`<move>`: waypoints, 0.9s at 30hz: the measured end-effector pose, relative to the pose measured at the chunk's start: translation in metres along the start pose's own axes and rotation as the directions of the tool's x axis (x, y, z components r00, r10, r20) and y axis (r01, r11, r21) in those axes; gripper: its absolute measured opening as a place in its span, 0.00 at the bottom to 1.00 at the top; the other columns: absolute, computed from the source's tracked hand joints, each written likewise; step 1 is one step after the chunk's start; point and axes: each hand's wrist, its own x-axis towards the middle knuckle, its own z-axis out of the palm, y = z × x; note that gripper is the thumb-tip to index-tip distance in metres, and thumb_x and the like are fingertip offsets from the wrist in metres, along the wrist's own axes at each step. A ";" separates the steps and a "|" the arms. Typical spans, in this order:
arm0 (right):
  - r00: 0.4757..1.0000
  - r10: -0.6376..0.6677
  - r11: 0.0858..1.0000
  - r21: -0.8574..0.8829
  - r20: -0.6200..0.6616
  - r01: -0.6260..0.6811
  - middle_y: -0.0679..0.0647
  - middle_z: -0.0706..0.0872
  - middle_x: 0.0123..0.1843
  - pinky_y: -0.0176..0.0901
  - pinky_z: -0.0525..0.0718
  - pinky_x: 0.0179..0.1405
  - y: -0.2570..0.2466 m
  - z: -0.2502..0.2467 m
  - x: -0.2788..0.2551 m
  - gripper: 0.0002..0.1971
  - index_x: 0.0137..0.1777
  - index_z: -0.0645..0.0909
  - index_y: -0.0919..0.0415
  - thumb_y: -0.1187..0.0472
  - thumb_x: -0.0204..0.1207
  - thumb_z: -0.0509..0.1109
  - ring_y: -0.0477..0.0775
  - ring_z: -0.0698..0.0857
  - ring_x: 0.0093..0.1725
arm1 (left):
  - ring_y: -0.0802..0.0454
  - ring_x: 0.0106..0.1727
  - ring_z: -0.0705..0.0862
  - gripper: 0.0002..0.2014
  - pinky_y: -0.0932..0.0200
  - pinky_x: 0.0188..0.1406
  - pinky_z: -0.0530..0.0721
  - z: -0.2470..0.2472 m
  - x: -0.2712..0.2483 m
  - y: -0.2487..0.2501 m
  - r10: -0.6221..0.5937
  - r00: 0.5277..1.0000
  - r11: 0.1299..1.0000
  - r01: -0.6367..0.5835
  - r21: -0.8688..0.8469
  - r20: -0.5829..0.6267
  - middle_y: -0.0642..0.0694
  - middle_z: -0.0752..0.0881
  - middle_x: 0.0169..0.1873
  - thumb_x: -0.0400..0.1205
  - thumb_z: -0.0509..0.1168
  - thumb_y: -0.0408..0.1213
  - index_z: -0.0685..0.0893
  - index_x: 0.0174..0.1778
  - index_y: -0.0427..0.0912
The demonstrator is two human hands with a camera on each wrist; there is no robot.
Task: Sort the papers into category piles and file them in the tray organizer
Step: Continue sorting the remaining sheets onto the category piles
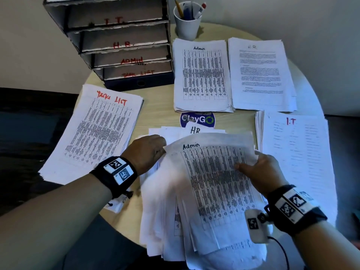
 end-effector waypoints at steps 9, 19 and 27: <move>1.000 0.017 0.983 0.184 0.017 -0.020 0.54 0.88 0.37 0.34 0.86 0.35 0.012 0.008 -0.032 0.10 0.50 0.85 0.63 0.70 0.70 0.78 0.49 0.86 0.36 | 0.55 0.35 0.84 0.09 0.54 0.44 0.84 0.004 0.004 -0.002 -0.311 0.946 0.830 0.317 -0.459 0.092 0.48 0.88 0.36 0.81 0.70 0.29 0.86 0.48 0.49; 0.993 -0.105 0.974 0.207 0.060 0.091 0.33 0.90 0.46 0.18 0.80 0.45 0.032 -0.007 -0.039 0.33 0.57 0.83 0.40 0.76 0.60 0.83 0.27 0.85 0.45 | 0.49 0.36 0.80 0.14 0.55 0.37 0.76 0.010 -0.002 0.004 -0.225 0.974 0.936 0.208 -0.282 -0.029 0.55 0.81 0.27 0.85 0.67 0.43 0.77 0.32 0.55; 0.992 -0.128 0.930 0.345 -0.020 0.127 0.49 0.91 0.35 0.31 0.84 0.36 0.034 0.004 -0.024 0.14 0.37 0.89 0.54 0.76 0.67 0.79 0.46 0.88 0.35 | 0.58 0.30 0.84 0.13 0.60 0.35 0.80 0.006 -0.006 -0.003 -0.212 0.974 0.884 0.227 -0.409 0.082 0.49 0.88 0.27 0.86 0.66 0.45 0.83 0.36 0.47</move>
